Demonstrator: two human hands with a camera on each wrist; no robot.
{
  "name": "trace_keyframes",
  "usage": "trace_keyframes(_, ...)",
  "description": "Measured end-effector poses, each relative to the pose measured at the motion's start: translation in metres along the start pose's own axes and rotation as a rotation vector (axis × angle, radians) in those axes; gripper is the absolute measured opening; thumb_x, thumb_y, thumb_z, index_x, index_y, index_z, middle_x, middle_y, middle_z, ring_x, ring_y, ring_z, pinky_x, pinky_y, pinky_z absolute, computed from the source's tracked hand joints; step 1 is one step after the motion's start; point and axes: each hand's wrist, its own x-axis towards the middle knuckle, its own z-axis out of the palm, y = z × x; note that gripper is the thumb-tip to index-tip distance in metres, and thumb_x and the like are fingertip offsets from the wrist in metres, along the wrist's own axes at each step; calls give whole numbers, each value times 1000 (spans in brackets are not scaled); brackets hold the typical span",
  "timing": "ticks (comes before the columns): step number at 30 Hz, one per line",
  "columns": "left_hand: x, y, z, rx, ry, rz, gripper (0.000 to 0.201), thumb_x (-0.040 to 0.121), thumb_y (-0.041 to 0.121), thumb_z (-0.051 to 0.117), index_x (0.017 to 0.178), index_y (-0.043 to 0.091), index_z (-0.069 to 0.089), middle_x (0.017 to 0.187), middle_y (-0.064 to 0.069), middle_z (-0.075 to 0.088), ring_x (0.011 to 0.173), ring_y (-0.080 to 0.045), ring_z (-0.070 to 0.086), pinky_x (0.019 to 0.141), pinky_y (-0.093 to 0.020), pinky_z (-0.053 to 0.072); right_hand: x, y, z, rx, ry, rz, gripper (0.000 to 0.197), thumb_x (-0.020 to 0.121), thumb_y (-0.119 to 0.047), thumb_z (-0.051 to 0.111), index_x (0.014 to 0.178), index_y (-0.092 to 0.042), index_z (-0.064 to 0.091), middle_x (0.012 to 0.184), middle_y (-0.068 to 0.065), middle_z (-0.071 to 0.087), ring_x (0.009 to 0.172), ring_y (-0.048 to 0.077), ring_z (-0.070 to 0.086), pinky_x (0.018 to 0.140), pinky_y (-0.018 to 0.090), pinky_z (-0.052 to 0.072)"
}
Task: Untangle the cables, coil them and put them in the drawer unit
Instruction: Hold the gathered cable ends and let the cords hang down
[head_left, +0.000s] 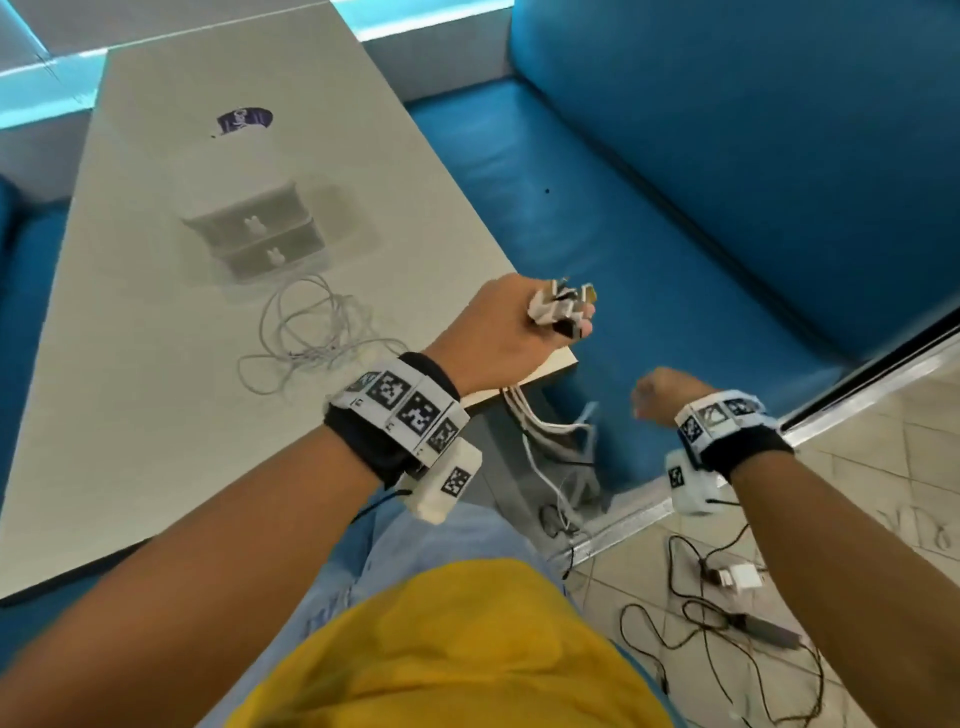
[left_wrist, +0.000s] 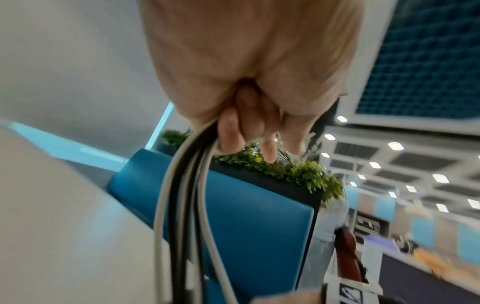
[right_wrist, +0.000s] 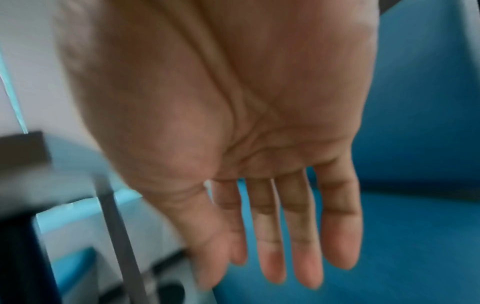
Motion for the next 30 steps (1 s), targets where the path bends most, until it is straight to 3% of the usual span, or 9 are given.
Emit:
trace_keyframes(2, -5, 1, -3, -58, 6, -55, 16, 92, 8, 57, 86, 4, 72, 95, -1, 72, 90, -10, 59, 84, -14, 41, -20, -17, -38, 202, 130, -32, 28, 87, -30, 53, 103, -12, 67, 110, 10, 68, 97, 31, 63, 85, 34, 51)
trace_keyframes(4, -12, 4, -8, -70, 36, -106, 24, 98, 7, 50, 95, 1, 72, 71, 19, 65, 74, 4, 57, 68, -1, 35, -44, -44, -66, 456, 241, -196, 21, 92, -30, 54, 96, -14, 68, 97, 4, 69, 91, 25, 63, 78, 31, 49)
trace_keyframes(9, -25, -2, -29, -143, 144, -214, 34, 96, 6, 49, 71, 15, 69, 40, 15, 43, 40, -3, 33, 50, -22, 27, -128, -158, -123, 817, 281, -684, 42, 100, -47, 38, 106, -15, 65, 102, 1, 66, 96, 16, 62, 78, 27, 47)
trace_keyframes(11, -34, -2, -38, -153, 189, -202, 34, 93, -7, 44, 69, 12, 60, 51, 11, 48, 44, 0, 42, 51, -22, 32, -144, -195, -130, 683, 281, -790, 47, 97, -53, 40, 102, -14, 66, 96, 0, 67, 92, 14, 62, 78, 27, 49)
trace_keyframes(14, -51, -12, -55, -192, 327, -268, 27, 95, -8, 42, 120, -7, 52, 80, -3, 55, 71, -9, 56, 59, -16, 46, -152, -236, -132, 382, 318, -818, 37, 91, -54, 52, 91, -21, 71, 85, -8, 68, 81, 9, 61, 76, 26, 46)
trace_keyframes(17, -54, -19, -76, -125, 379, -275, 15, 95, -6, 41, 94, -2, 55, 67, -1, 46, 59, -9, 43, 45, -13, 38, -153, -260, -139, 314, 374, -833, 36, 92, -50, 54, 90, -21, 75, 89, -5, 72, 83, 12, 62, 78, 28, 48)
trace_keyframes(21, -53, -13, -90, -54, 427, -233, 29, 96, -2, 41, 121, -17, 46, 95, -34, 57, 73, -33, 56, 47, -16, 38, -156, -284, -146, 310, 416, -824, 49, 96, -51, 43, 90, -13, 74, 94, 1, 73, 91, 18, 65, 88, 36, 49)
trace_keyframes(26, -70, -15, -104, -54, 532, -204, 49, 92, -2, 55, 135, -13, 36, 125, -29, 54, 110, -37, 56, 70, -10, 41, -158, -301, -147, 263, 415, -905, 50, 97, -48, 43, 87, -8, 70, 85, 0, 70, 83, 16, 63, 80, 33, 47)
trace_keyframes(30, -85, -15, -123, -114, 507, -275, 52, 92, 0, 54, 138, -11, 33, 132, -34, 49, 118, -44, 51, 61, -12, 44, -165, -317, -153, 257, 397, -1049, 45, 98, -50, 42, 92, -15, 70, 87, -5, 69, 78, 8, 58, 72, 23, 43)
